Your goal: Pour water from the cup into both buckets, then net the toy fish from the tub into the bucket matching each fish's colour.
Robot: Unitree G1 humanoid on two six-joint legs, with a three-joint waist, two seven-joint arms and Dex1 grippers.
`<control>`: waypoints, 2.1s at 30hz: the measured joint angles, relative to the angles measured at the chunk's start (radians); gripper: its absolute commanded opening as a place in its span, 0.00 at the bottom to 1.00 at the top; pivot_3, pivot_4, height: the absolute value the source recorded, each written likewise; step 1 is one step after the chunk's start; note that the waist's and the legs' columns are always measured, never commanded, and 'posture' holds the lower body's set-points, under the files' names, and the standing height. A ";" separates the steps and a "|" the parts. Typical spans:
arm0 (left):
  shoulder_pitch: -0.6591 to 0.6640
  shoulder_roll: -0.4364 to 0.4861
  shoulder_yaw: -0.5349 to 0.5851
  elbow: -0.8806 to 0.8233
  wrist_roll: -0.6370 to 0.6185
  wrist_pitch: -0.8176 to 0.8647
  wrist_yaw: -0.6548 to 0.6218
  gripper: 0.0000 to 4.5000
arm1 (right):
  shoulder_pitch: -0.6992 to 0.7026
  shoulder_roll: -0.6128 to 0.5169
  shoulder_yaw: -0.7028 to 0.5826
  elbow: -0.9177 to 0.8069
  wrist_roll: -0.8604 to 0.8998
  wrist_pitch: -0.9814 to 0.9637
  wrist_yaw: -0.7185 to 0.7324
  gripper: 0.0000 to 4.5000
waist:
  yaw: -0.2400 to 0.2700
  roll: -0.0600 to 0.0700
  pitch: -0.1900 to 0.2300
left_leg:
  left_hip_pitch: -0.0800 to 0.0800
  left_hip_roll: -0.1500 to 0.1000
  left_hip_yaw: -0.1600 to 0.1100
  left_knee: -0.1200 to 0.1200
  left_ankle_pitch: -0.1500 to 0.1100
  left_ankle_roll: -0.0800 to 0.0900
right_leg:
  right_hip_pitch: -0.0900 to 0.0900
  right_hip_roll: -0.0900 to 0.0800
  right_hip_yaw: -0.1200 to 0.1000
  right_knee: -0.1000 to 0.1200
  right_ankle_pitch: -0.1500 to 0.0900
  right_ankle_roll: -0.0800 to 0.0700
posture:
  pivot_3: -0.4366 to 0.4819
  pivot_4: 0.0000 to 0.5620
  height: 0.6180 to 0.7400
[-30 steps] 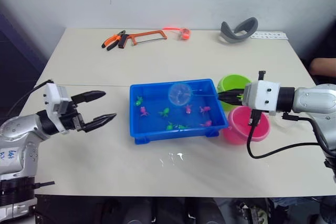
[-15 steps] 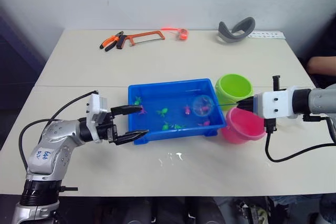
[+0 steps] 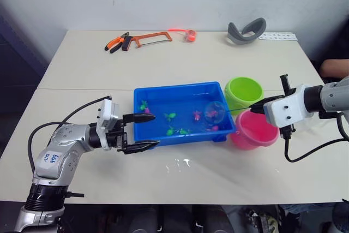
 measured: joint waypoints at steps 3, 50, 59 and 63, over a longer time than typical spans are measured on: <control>0.003 0.000 0.000 -0.013 0.000 0.005 0.007 0.98 | -0.039 0.002 0.045 0.022 -0.014 -0.060 0.041 0.00 | 0.000 0.000 0.000 | 0.000 0.000 0.000 0.000 0.000 0.000 | 0.000 0.000 0.000 0.000 0.000 0.000 | 0.48 0.27 1.00; 0.007 0.000 -0.006 -0.022 0.000 -0.016 0.016 0.98 | -0.174 0.089 0.131 0.019 0.103 0.346 0.213 0.00 | -0.002 0.000 0.000 | 0.000 0.000 0.000 0.000 0.000 0.000 | 0.000 0.000 0.000 0.000 0.000 0.000 | 0.48 0.27 1.00; 0.011 0.005 0.016 0.012 0.000 -0.025 0.015 0.98 | -0.088 0.099 0.010 0.007 0.271 0.595 0.208 0.00 | 0.001 0.000 0.000 | 0.000 0.000 -0.001 0.000 0.000 0.000 | 0.000 0.000 -0.001 0.000 0.000 0.000 | 0.48 0.27 1.00; 0.009 0.005 0.027 0.014 0.000 -0.029 0.008 0.98 | -0.035 0.104 -0.063 0.008 0.331 0.627 0.188 0.00 | 0.000 0.000 0.000 | 0.000 0.000 -0.001 0.000 0.000 0.000 | 0.000 0.000 -0.001 0.000 0.000 0.000 | 0.48 0.27 1.00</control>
